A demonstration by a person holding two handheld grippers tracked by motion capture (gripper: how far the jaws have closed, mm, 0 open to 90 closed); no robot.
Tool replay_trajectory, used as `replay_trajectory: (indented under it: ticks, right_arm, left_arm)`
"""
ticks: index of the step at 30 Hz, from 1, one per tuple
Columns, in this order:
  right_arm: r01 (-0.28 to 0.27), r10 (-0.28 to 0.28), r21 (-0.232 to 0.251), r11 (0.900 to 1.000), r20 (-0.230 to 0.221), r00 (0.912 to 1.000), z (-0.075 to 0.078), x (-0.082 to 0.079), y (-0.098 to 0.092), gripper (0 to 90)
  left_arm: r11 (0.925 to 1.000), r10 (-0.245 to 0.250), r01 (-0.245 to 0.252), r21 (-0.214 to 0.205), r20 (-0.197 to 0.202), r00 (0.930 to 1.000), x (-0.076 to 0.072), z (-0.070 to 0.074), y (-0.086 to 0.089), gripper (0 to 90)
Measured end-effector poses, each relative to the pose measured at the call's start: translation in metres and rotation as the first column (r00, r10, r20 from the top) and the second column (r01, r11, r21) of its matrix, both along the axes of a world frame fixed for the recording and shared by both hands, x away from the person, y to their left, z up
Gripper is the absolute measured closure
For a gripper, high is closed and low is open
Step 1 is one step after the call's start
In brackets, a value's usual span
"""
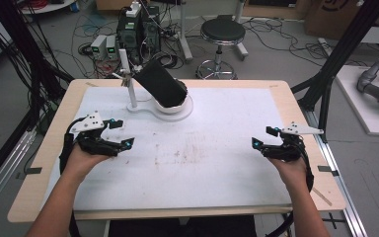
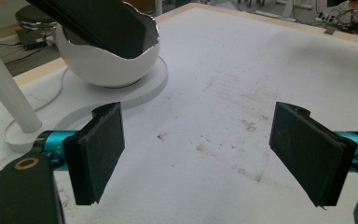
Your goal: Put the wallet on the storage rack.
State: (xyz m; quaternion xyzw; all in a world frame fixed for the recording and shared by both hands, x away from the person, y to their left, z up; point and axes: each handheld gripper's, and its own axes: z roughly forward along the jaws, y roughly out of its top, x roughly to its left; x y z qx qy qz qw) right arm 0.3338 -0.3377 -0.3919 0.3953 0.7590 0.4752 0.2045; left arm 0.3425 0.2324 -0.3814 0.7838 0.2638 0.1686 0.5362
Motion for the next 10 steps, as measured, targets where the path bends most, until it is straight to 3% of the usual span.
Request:
replay_trajectory:
  ticks: [10]
  right_arm:
    - [-0.001, 0.001, -0.002, 1.0000, 0.003, 1.0000, -0.0001, 0.0009, -0.0001, 21.2]
  left_arm:
    - [1.0000, 0.001, -0.001, 0.003, -0.020, 0.9998, 0.0030, -0.0039, -0.0013, 18.0]
